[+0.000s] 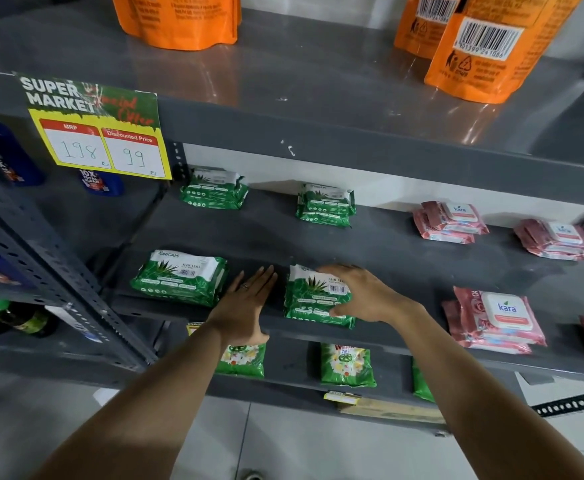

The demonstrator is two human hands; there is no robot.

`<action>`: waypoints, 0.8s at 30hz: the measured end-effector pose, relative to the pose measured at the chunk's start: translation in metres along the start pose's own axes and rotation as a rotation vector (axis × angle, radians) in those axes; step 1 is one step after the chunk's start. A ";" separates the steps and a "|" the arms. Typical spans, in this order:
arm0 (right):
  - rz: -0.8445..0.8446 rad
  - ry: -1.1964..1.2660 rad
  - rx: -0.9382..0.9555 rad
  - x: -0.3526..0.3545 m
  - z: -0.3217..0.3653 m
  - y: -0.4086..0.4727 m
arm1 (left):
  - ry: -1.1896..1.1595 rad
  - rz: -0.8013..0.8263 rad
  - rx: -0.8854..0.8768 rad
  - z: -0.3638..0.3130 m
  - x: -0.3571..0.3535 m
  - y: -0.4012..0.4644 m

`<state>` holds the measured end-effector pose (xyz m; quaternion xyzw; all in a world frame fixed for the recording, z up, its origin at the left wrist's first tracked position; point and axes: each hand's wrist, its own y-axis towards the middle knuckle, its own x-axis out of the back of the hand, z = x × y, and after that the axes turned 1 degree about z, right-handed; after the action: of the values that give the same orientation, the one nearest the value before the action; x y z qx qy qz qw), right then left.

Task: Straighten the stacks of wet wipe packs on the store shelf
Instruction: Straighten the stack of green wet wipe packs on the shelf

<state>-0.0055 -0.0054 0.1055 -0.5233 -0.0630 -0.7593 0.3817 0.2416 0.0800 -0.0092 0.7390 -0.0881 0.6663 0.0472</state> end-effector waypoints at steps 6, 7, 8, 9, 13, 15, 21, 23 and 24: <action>-0.002 0.029 -0.012 -0.001 0.002 0.002 | -0.005 -0.011 0.007 -0.001 0.000 0.000; -0.007 0.029 -0.014 -0.002 0.002 0.002 | -0.004 -0.010 0.007 -0.001 0.000 0.000; -0.012 0.026 -0.013 -0.003 0.001 0.002 | -0.003 -0.008 0.008 -0.001 0.000 0.000; -0.016 0.023 -0.009 -0.003 0.001 0.002 | -0.003 -0.007 0.009 -0.001 0.000 0.000; -0.022 0.016 0.001 -0.002 0.002 0.001 | -0.004 -0.006 0.013 0.000 -0.001 0.001; -0.021 0.008 0.008 -0.003 0.001 0.000 | -0.011 -0.004 0.013 0.000 -0.001 0.001; -0.032 0.031 0.020 -0.004 0.002 -0.001 | -0.020 -0.013 0.012 0.000 -0.002 0.001; -0.029 0.042 0.021 -0.003 0.002 -0.001 | -0.025 -0.016 0.012 0.000 -0.002 0.001; -0.030 0.044 0.020 -0.004 0.002 -0.001 | -0.027 -0.016 0.011 0.000 -0.002 0.001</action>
<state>-0.0042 -0.0023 0.1035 -0.5015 -0.0703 -0.7756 0.3767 0.2418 0.0794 -0.0114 0.7488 -0.0792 0.6564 0.0472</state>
